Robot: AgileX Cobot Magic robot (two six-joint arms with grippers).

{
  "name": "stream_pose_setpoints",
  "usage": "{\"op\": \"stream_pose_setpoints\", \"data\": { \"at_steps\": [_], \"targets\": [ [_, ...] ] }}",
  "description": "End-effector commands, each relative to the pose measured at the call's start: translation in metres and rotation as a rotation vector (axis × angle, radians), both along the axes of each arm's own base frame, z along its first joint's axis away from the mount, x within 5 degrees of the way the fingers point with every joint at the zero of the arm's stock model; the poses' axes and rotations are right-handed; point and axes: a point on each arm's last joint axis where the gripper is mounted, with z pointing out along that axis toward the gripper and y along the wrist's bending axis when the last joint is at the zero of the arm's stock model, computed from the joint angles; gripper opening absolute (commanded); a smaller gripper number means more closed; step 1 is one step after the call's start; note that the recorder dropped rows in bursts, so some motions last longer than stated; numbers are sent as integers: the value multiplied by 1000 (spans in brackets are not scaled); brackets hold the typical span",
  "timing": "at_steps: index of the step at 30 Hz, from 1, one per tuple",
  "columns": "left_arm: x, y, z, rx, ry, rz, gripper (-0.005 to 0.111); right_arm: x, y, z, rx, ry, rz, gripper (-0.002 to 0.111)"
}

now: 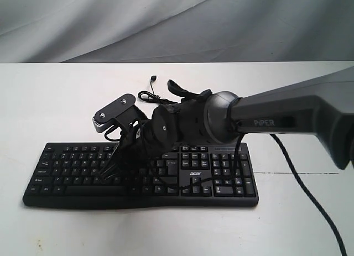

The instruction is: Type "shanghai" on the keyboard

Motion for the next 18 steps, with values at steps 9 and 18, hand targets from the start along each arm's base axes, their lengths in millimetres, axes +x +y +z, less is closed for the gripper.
{"op": "stream_pose_setpoints", "data": {
  "at_steps": [9,18],
  "targets": [
    [0,-1,0,-4,-15,-9,0,0,1,-8,-4,2,-3,0],
    [0,-1,0,-4,-15,-9,0,-1,0,-17,-27,34,3,0]
  ]
}}
